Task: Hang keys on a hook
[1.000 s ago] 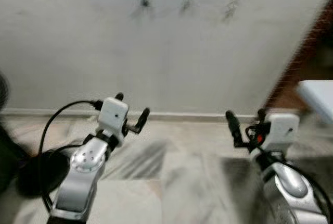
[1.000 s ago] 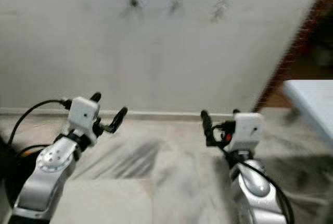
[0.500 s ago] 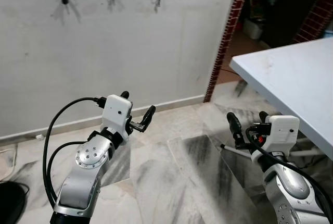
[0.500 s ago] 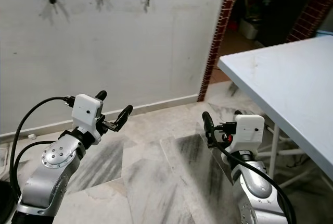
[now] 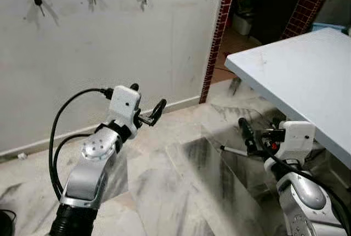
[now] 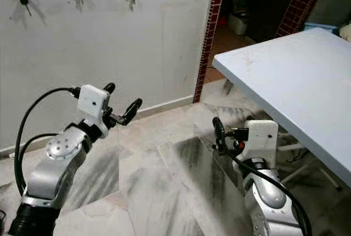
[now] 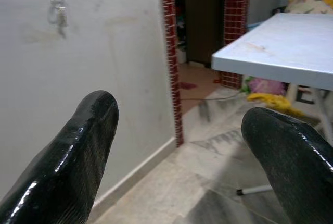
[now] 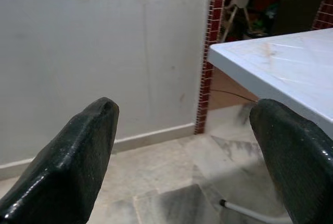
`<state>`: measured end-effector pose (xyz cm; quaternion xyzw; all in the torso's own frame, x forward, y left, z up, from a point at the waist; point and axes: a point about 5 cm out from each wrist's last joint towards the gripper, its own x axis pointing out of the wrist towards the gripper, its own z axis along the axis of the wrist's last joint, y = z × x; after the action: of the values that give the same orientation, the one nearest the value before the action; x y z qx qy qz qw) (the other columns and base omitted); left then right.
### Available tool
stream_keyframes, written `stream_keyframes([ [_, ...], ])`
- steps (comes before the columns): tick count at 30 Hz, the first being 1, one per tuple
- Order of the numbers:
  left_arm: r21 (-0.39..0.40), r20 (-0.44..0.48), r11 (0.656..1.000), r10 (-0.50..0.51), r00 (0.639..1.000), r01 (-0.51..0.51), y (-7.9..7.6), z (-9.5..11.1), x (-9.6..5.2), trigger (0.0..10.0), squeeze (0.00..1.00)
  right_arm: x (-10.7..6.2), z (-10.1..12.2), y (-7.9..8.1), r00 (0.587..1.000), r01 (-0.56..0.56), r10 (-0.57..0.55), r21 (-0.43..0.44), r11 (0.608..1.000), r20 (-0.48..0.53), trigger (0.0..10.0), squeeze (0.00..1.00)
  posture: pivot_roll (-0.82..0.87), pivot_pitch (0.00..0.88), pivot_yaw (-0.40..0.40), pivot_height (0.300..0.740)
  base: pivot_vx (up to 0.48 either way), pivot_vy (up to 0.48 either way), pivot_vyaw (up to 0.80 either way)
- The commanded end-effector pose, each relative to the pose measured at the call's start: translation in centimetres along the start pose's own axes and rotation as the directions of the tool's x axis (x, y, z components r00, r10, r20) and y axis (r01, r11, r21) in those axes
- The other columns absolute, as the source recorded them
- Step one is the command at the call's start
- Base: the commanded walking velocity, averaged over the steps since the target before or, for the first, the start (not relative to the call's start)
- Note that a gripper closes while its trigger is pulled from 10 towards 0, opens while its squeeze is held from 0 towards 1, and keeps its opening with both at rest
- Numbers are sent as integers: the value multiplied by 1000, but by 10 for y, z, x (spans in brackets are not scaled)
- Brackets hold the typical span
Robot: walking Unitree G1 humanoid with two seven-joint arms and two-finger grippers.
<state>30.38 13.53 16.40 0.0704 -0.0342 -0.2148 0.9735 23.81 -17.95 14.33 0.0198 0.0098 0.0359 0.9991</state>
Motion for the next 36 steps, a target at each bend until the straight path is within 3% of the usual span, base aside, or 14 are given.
stream_keyframes([
  [1,0,-3,1000,8,1000,-8,4,-1,0,10000,0,-1,6,0,1000,2,-2,0,1000,21,10000,0,113,0,-20,740,0,-270,0],
  [36,-42,-19,999,12,1000,-13,-1,-9,-5,10000,0,-1,4,5,1000,-10,10,9,1000,6,10000,0,114,0,-27,740,238,-243,-13],
])
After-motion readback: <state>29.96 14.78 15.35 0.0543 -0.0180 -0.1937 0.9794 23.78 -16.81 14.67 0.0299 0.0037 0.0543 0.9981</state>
